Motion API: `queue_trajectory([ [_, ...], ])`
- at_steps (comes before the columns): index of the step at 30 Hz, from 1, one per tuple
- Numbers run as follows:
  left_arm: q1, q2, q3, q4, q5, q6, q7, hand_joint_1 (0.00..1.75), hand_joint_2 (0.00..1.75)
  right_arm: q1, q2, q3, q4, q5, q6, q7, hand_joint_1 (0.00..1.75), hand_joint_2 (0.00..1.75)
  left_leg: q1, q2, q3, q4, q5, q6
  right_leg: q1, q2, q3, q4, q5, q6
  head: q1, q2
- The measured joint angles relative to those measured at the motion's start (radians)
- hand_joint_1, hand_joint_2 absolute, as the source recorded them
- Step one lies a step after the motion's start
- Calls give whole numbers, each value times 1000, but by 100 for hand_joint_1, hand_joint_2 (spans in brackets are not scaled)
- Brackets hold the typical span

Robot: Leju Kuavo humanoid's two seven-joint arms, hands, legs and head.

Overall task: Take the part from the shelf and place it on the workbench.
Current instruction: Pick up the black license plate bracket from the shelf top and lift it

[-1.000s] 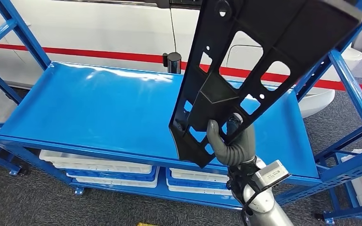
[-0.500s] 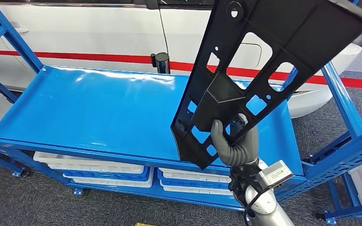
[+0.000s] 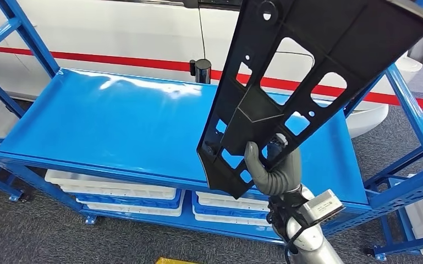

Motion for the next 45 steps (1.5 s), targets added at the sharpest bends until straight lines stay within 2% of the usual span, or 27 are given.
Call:
queue_trajectory([
  [2,1,-1,0,0,0,-2,0,0,175,1,0,-1,0,0,1,0,175,175,-3,1,-10,0,5,6,1,0,-47,107,-39,0,0,0],
  [3,1,-1,0,0,0,-2,0,0,175,1,0,-1,0,0,2,0,175,175,-5,1,-13,0,8,7,1,0,-42,107,-37,4,0,0],
  [5,1,-1,0,0,0,-2,0,0,175,0,0,-2,0,0,2,0,175,175,-6,0,-16,0,13,6,5,0,28,-8,4,14,0,0],
  [7,1,-1,0,0,0,-2,-1,0,175,-3,0,-2,-1,1,2,1,175,175,-7,-1,-17,1,18,-1,11,-2,106,-149,44,11,-1,0],
  [8,1,-2,0,0,0,-2,-1,0,175,-5,0,-2,-1,0,2,1,175,175,-8,0,-17,1,21,-5,15,-3,124,-185,55,7,-1,0],
  [10,1,-2,0,0,0,-2,-1,0,175,-6,0,-3,-2,-1,2,5,175,175,-8,0,-18,-2,27,-16,21,-4,125,-197,64,-4,-2,0],
  [12,1,-1,0,0,0,-2,-1,0,175,-9,1,-4,-2,-3,3,9,175,175,-6,1,-22,3,24,-27,14,-4,126,-200,75,-15,-2,0],
  [14,1,0,0,0,0,-3,-1,0,175,-12,2,-5,-2,-6,4,12,175,175,-4,1,-46,65,-27,-36,5,-7,127,-205,86,-27,-4,0],
  [16,1,1,0,0,-1,-3,-1,0,175,-13,3,-5,-1,-7,5,13,175,175,-1,3,-90,193,-106,-45,4,-9,120,-204,92,-32,-6,0],
  [17,2,1,0,0,-1,-3,-1,0,175,-13,3,-6,0,-8,5,13,175,175,0,3,-107,247,-131,-48,4,-9,117,-204,94,-32,-6,0],
  [18,2,1,0,0,-1,-3,-1,0,175,-13,4,-6,1,-8,5,13,175,175,2,3,-111,274,-138,-52,4,-10,114,-203,96,-31,-6,0],
  [19,2,1,0,0,-1,-4,-1,0,175,-13,4,-7,2,-7,5,14,175,175,4,4,-97,262,-128,-54,3,-10,111,-201,97,-29,-6,0],
  [22,1,2,0,0,-1,-8,-1,0,175,-14,5,-9,3,6,-6,16,175,175,13,2,11,83,-57,-62,1,-9,103,-188,98,-21,-7,0],
  [24,-1,0,0,0,-1,-8,-1,0,175,-14,9,-11,3,26,-19,17,175,175,12,-2,37,21,-42,-55,5,-8,91,-179,100,-8,-8,0],
  [26,-1,-1,0,0,-1,-8,-1,0,175,-14,11,-12,3,41,-28,17,175,175,5,-5,26,20,-34,-37,6,-8,82,-181,109,8,-6,0],
  [28,-1,-1,0,0,-1,-7,-1,0,175,-14,12,-13,3,46,-31,18,175,175,2,-3,15,17,-21,-17,2,-7,67,-169,100,16,-5,0],
  [29,-2,-1,0,0,-1,-7,-1,0,175,-14,12,-14,3,46,-33,18,175,175,2,-2,8,15,-14,-7,1,-7,51,-141,80,14,-4,0],
  [31,-3,0,0,0,-1,-6,-1,0,175,-14,12,-17,3,39,-34,21,175,175,0,-1,-10,14,-2,9,1,-7,2,-28,12,5,-1,0],
  [33,-2,0,0,0,-1,-6,-1,0,175,-13,13,-19,5,26,-35,28,175,175,-4,0,-29,14,11,15,2,-7,-38,90,-41,2,0,0],
  [34,-2,-1,0,0,0,-5,-1,0,175,-12,14,-20,6,21,-35,32,175,175,-6,1,-38,14,18,15,3,-7,-35,107,-47,5,0,0],
  [35,-2,-1,0,0,0,-5,0,0,175,-11,16,-20,7,17,-36,34,175,175,-8,1,-46,14,25,15,5,-7,-12,83,-40,10,0,0],
  [36,-2,-1,0,0,0,-5,0,0,175,-11,19,-20,8,15,-37,35,175,175,-9,1,-54,14,32,13,8,-7,33,22,-22,13,0,0],
  [38,-3,-2,0,0,0,-5,0,0,175,-11,26,-20,8,15,-39,31,175,175,-10,1,-64,14,46,7,18,-8,135,-127,7,9,-1,0],
  [39,-3,-3,0,-1,0,-5,0,0,175,-10,28,-19,7,17,-40,27,175,175,-10,1,-66,13,53,2,23,-8,165,-174,15,5,-1,0],
  [41,-3,-3,0,-1,-1,-5,0,0,175,-7,29,-19,6,24,-40,15,175,175,-9,1,-66,7,67,-11,29,-8,172,-197,25,-4,1,0],
  [43,-2,-3,0,0,-2,-6,0,0,175,-3,30,-19,6,36,-43,1,175,175,-8,2,-69,3,72,-24,23,-7,163,-208,41,-18,3,0],
  [45,-1,-2,0,0,-3,-6,0,0,175,1,32,-19,5,42,-47,-9,175,175,-8,2,-86,49,19,-34,13,-8,158,-218,63,-34,1,0],
])
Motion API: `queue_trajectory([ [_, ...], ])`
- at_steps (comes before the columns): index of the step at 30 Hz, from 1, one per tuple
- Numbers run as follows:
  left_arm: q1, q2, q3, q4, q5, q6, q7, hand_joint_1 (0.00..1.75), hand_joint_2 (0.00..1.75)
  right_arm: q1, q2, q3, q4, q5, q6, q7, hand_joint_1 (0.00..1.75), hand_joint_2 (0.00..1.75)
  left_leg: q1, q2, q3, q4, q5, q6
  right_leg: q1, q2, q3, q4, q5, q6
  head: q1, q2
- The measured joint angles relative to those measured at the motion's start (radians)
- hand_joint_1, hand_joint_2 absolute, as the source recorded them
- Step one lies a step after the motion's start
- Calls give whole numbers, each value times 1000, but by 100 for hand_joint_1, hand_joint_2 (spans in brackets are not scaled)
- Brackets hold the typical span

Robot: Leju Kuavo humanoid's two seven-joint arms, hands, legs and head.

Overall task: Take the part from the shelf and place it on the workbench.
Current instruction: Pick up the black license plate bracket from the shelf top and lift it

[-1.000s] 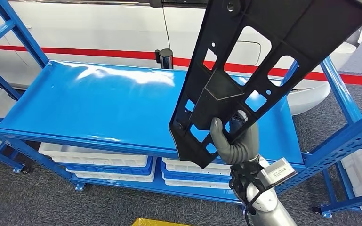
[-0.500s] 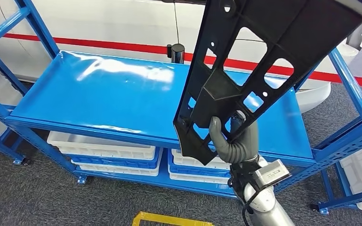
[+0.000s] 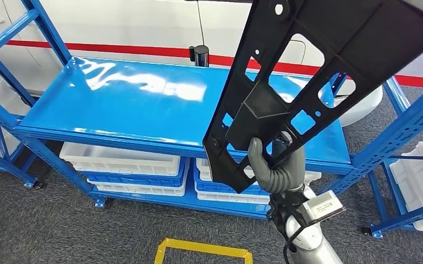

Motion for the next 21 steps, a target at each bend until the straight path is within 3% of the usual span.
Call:
queue_trajectory([
  [2,1,0,0,0,0,0,0,0,175,6,2,0,0,1,-1,-3,175,175,4,1,-33,121,-95,-8,-3,0,-14,0,16,-7,-2,0],
  [3,1,0,0,0,0,0,0,0,175,10,2,0,0,2,-1,-3,175,175,6,1,-46,182,-127,-13,-2,-1,-22,1,22,-7,-2,0],
  [4,1,0,0,0,0,0,0,0,175,13,2,0,0,4,-1,-5,175,175,8,1,-48,221,-141,-17,-2,-1,-31,2,28,-5,-2,0],
  [5,1,0,0,0,-1,0,1,0,175,15,2,0,0,7,-1,-6,175,175,11,2,-32,224,-136,-21,-3,-1,-38,4,33,-3,-3,0],
  [6,1,1,0,0,-1,-1,1,0,175,18,2,0,0,10,-1,-9,175,175,14,2,4,188,-117,-24,-5,-1,-45,7,37,0,-3,0],
  [8,-2,1,0,0,-2,-3,1,0,175,21,2,0,-1,16,-1,-16,175,175,21,1,106,48,-86,-29,-6,-1,-57,17,41,7,-4,0],
  [10,-3,1,0,0,-2,-3,1,0,175,22,2,0,-3,20,-2,-22,175,175,19,-5,158,-36,-75,-21,-3,-1,-67,28,46,15,-2,0],
  [14,-4,0,0,0,-3,-3,1,0,175,27,1,-2,-9,29,-6,-27,175,175,13,-5,134,-43,-58,14,-4,1,-91,39,53,40,1,0],
  [16,-5,2,0,0,-3,-3,1,0,175,28,0,-5,-10,34,-11,-27,175,175,14,-2,115,-47,-41,34,-5,2,-127,105,4,35,3,0],
  [18,-5,3,0,0,-3,-3,1,0,175,28,0,-8,-11,38,-16,-28,175,175,11,0,90,-47,-24,43,-5,2,-176,236,-70,27,5,0],
  [19,-5,3,0,0,-3,-3,1,0,175,28,0,-8,-11,39,-18,-28,175,175,9,1,78,-47,-16,44,-5,2,-192,293,-94,28,5,0],
  [20,-5,3,0,0,-3,-3,1,0,175,28,0,-9,-11,39,-19,-28,175,175,9,1,68,-46,-8,43,-5,2,-192,319,-101,32,4,0],
  [21,-5,3,0,0,-3,-3,1,0,175,29,-1,-9,-11,40,-20,-28,175,175,8,2,58,-46,0,42,-5,2,-173,307,-94,39,5,0],
])
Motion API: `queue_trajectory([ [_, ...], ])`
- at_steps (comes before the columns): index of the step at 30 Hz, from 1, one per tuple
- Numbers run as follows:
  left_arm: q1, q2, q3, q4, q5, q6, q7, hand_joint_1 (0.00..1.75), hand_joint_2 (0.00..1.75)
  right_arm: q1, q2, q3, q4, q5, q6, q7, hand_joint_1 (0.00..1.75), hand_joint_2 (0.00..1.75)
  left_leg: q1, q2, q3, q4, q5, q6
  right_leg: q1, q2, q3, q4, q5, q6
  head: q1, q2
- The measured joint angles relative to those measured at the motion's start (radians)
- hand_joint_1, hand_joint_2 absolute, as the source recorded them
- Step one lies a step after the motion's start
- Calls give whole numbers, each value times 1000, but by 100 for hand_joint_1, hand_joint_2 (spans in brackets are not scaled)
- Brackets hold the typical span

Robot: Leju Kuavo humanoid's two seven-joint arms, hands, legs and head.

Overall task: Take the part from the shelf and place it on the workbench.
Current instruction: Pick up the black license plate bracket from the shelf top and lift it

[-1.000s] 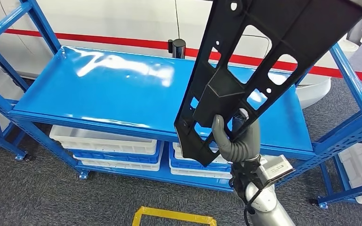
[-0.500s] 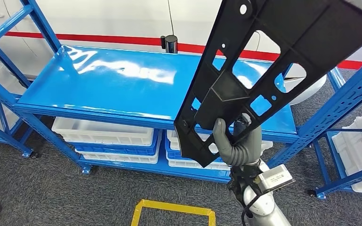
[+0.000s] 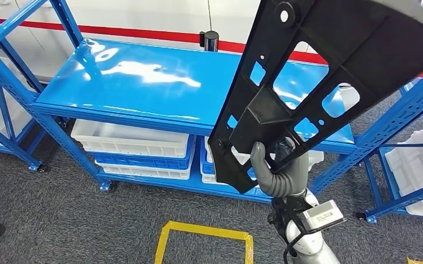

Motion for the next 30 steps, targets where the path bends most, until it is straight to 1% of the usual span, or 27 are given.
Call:
queue_trajectory([
  [1,0,0,0,0,0,0,0,0,175,0,0,0,0,0,0,0,175,175,0,0,-8,0,7,-2,0,0,39,-49,18,7,0,0],
  [2,0,0,0,0,0,0,1,0,175,0,0,-1,0,1,0,0,175,175,0,0,-15,0,15,-5,1,0,93,-126,36,10,0,0],
  [3,0,-1,0,0,0,0,2,0,175,-1,0,-1,-1,1,-1,0,175,175,-1,-1,-20,0,22,-9,3,0,146,-203,47,9,0,0],
  [4,0,-1,0,0,0,0,3,0,175,0,1,-1,-2,2,-1,0,175,175,-2,-1,-23,-1,29,-14,6,0,183,-260,54,6,-1,0],
  [5,0,-1,0,0,0,0,4,0,175,-1,1,-2,-3,3,-2,-1,175,175,-2,-1,-24,-2,36,-20,9,0,202,-294,55,1,0,0],
  [6,0,-1,0,0,0,0,4,0,175,0,1,-3,-4,5,-3,-1,175,175,-2,-1,-24,-5,43,-27,13,1,202,-302,56,-4,1,0],
  [8,0,-1,0,0,0,-1,6,0,175,-1,2,-5,-5,8,-4,-2,175,175,0,0,-26,-9,51,-41,9,1,189,-306,69,-16,4,0],
  [9,0,0,0,0,0,-1,7,0,175,-1,2,-6,-5,10,-4,-3,175,175,1,0,-33,2,35,-46,5,0,186,-309,79,-26,2,0],
  [10,1,0,0,0,0,-1,8,0,175,-1,3,-6,-5,11,-3,-4,175,175,1,0,-44,33,1,-50,1,-1,181,-312,89,-34,1,0],
  [12,1,1,0,0,-1,-2,9,0,175,0,3,-6,-5,14,-1,-6,175,175,2,0,-79,149,-94,-55,0,-2,166,-311,105,-45,-2,0],
  [13,1,1,0,0,-2,-2,9,0,175,0,3,-6,-5,15,0,-6,175,175,2,0,-94,215,-129,-59,2,-2,157,-310,112,-46,-2,0],
  [14,1,1,0,0,-3,-3,10,0,175,1,3,-6,-5,15,0,-7,175,175,3,0,-99,259,-145,-61,3,-3,149,-307,117,-46,-2,0],
  [15,1,1,0,0,-5,-3,11,0,175,1,3,-6,-5,16,0,-7,175,175,4,1,-87,272,-144,-63,4,-3,140,-305,122,-44,-2,0],
  [16,1,2,0,0,-7,-3,12,0,175,2,3,-6,-5,17,0,-7,175,175,5,1,-54,240,-128,-64,3,-3,134,-301,125,-41,-2,0],
  [17,1,2,0,0,-8,-3,14,0,175,3,3,-6,-5,18,0,-7,175,175,7,1,-4,173,-104,-64,3,-3,128,-296,127,-39,-2,0],
  [18,0,3,0,0,-9,-3,15,0,175,3,3,-6,-5,18,0,-8,175,175,8,0,46,101,-92,-63,3,-3,123,-290,129,-36,-2,0],
  [19,-1,3,0,0,-10,-3,16,0,175,4,3,-6,-5,18,0,-8,175,175,7,-1,82,45,-81,-59,5,-3,118,-285,131,-33,-2,0],
  [20,-1,3,0,0,-10,-3,16,0,175,4,3,-6,-5,19,0,-8,175,175,5,-3,100,13,-77,-55,7,-4,113,-280,133,-28,-2,0],
  [21,-2,3,0,0,-10,-3,16,0,175,4,3,-6,-6,19,0,-9,175,175,2,-5,100,4,-79,-49,9,-4,108,-278,137,-22,-1,0],
  [22,-1,4,0,0,-10,-3,17,0,175,4,3,-6,-6,19,0,-9,175,175,-1,-5,93,4,-71,-42,9,-4,105,-278,142,-15,-1,0],
  [24,-3,4,-1,0,-13,-3,18,0,175,5,3,-7,-6,20,0,-9,175,175,0,-2,80,-2,-60,-24,7,-3,90,-272,140,-3,0,0],
  [25,-3,4,-1,0,-14,-3,19,0,175,5,3,-7,-6,20,0,-9,175,175,1,-1,72,-4,-51,-12,7,-2,76,-249,122,-3,1,0],
  [26,-4,5,-1,0,-16,-3,19,0,175,5,3,-8,-7,20,0,-9,175,175,2,1,61,-6,-42,-3,6,-2,55,-207,91,-5,3,0],
  [27,-5,6,-2,0,-18,-3,19,0,175,5,3,-8,-7,20,0,-9,175,175,2,1,49,-6,-34,2,5,-2,30,-147,54,-9,4,0],
  [28,-5,8,-3,0,-19,-3,19,0,175,7,2,-9,-8,20,-1,-9,175,175,2,1,36,-6,-25,4,4,-2,6,-77,18,-12,5,0],
  [29,-4,8,-4,0,-22,-3,20,0,175,10,2,-10,-8,20,-1,-9,175,175,1,1,24,-5,-16,4,3,-2,-10,-21,-5,-10,5,0],
  [30,-4,8,-5,0,-24,-3,20,0,175,13,1,-11,-8,20,-1,-9,175,175,1,2,12,-5,-7,3,2,-2,-12,8,-14,-5,5,0],
])
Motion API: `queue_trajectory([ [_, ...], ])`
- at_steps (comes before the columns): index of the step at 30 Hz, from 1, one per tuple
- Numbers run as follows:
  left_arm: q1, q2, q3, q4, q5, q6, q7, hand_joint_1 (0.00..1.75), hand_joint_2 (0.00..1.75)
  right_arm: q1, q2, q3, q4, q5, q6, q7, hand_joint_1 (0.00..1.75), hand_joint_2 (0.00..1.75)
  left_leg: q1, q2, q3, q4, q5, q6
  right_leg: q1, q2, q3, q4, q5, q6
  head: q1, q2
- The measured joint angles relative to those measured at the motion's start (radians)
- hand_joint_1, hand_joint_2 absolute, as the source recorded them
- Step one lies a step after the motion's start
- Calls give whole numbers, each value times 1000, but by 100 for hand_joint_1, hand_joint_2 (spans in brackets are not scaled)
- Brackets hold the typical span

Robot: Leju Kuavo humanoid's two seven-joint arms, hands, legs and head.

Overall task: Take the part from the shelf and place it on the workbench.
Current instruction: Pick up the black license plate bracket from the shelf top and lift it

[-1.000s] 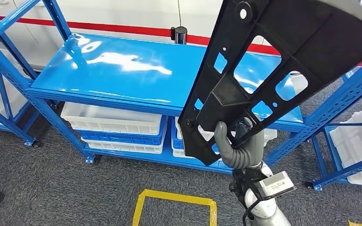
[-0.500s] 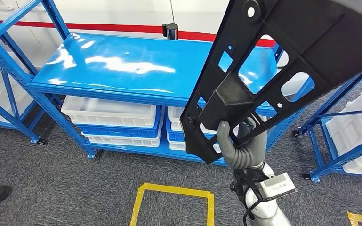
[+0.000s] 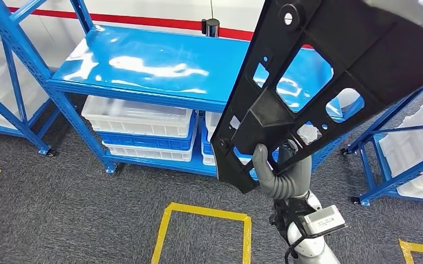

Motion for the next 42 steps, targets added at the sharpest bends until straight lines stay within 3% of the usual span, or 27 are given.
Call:
queue_trajectory([
  [1,0,0,-1,0,-2,0,1,0,175,4,-1,-2,0,0,-1,0,175,175,0,0,-11,0,9,-1,-1,0,17,-8,6,8,0,0],
  [3,0,2,-3,0,-5,0,4,0,175,11,-1,-4,-3,1,-3,-1,175,175,0,0,-28,0,25,-7,-2,0,106,-131,44,23,0,0],
  [5,0,5,-6,0,-7,-3,7,0,175,18,-1,-6,-9,0,-8,-6,175,175,-2,-1,-38,0,40,-18,1,0,199,-268,63,19,-1,0],
  [6,0,6,-7,0,-8,-5,10,0,175,23,-2,-7,-13,-1,-11,-10,175,175,-3,-1,-39,-1,46,-24,4,1,218,-302,64,12,0,0],
  [9,1,12,-9,2,-12,-14,23,0,175,42,-2,-12,-20,-8,-19,-22,175,175,0,-2,-40,-7,62,-44,5,3,208,-315,78,-11,1,0],
  [10,2,13,-9,2,-13,-16,26,0,175,45,-2,-13,-21,-8,-19,-24,175,175,1,-1,-46,3,47,-49,2,3,204,-317,86,-21,-1,0],
  [11,3,14,-10,3,-13,-18,28,0,175,48,-2,-14,-23,-8,-20,-25,175,175,2,-1,-56,29,16,-53,-1,2,199,-319,96,-30,-2,0],
  [13,3,14,-10,4,-13,-20,30,0,175,53,-2,-14,-25,-8,-20,-26,175,175,3,-1,-91,147,-82,-58,-1,1,182,-318,114,-42,-6,0],
  [14,3,13,-10,4,-13,-22,29,0,175,56,-3,-15,-25,-8,-19,-26,175,175,4,-1,-107,216,-121,-60,1,1,172,-316,122,-44,-7,0],
  [15,3,12,-10,4,-13,-23,27,0,175,57,-4,-15,-25,-7,-17,-25,175,175,4,-1,-113,267,-142,-61,3,1,161,-314,129,-43,-7,0],
  [16,3,10,-10,4,-12,-25,25,0,175,58,-6,-15,-25,-5,-14,-23,175,175,4,-1,-102,282,-140,-62,4,0,151,-311,134,-42,-7,0],
  [17,2,8,-10,4,-12,-27,21,0,175,58,-8,-16,-25,-3,-11,-20,175,175,4,-1,-71,256,-123,-61,4,1,142,-308,139,-40,-7,0],
  [19,-1,1,-10,4,-9,-31,13,0,175,58,-11,-17,-25,3,-7,-14,175,175,5,-1,31,121,-90,-58,4,1,128,-298,145,-34,-8,0],
  [21,-3,-8,-10,4,-6,-34,8,0,175,57,-14,-20,-27,6,-7,-8,175,175,1,-5,92,24,-78,-50,7,0,118,-288,151,-25,-7,0],
  [25,-5,-26,-10,4,-5,-38,7,0,175,58,-21,-23,-28,6,-6,0,175,175,-7,-4,76,4,-59,-18,6,0,96,-279,160,3,-5,0],
  [26,-5,-29,-10,4,-5,-39,7,0,175,59,-23,-24,-28,6,-5,1,175,175,-6,-2,67,2,-49,-6,5,1,83,-260,142,4,-3,0],
  [28,-6,-34,-12,4,-8,-43,9,0,175,60,-28,-26,-28,9,-5,6,175,175,-5,1,41,0,-28,8,3,2,40,-161,70,-2,-1,0],
  [30,-6,-36,-17,4,-16,-48,16,0,175,63,-32,-26,-28,12,-5,12,175,175,-5,2,11,1,-7,10,2,2,2,-31,5,-3,0,0],
  [31,-5,-38,-21,4,-21,-50,20,0,175,64,-34,-26,-28,15,-5,15,175,175,-5,2,-4,1,3,10,2,2,0,2,-3,3,0,0],
  [32,-5,-41,-25,4,-24,-50,22,0,175,66,-35,-26,-28,17,-5,17,175,175,-5,3,-18,1,14,8,1,2,16,0,5,12,1,0],
  [34,-5,-45,-30,4,-26,-48,22,0,175,66,-36,-24,-28,22,-5,21,175,175,-5,3,-42,2,35,3,0,2,105,-111,44,26,1,0],
  [36,-6,-48,-33,4,-26,-45,20,0,175,66,-36,-22,-29,24,-7,23,175,175,-8,1,-54,1,54,-6,4,2,212,-260,56,20,-1,0],
  [37,-6,-48,-34,4,-26,-43,19,0,175,65,-36,-22,-29,24,-8,23,175,175,-9,1,-56,-1,63,-12,7,2,239,-304,54,13,0,0],
  [38,-6,-49,-35,4,-26,-42,18,0,175,65,-36,-21,-30,24,-8,24,175,175,-10,1,-56,-3,71,-19,10,3,246,-322,52,6,0,0],
  [40,-5,-49,-35,5,-26,-41,18,0,175,65,-36,-21,-30,24,-9,25,175,175,-8,0,-58,-7,82,-31,6,3,229,-322,66,-8,1,0],
  [41,-5,-49,-36,5,-26,-41,18,0,175,65,-35,-21,-30,24,-10,25,175,175,-7,0,-64,1,67,-36,2,2,221,-322,75,-18,0,0],
  [42,-4,-49,-36,5,-26,-41,18,0,175,65,-35,-21,-30,24,-10,25,175,175,-5,-1,-74,26,32,-40,-1,1,213,-324,86,-27,-1,0],
])
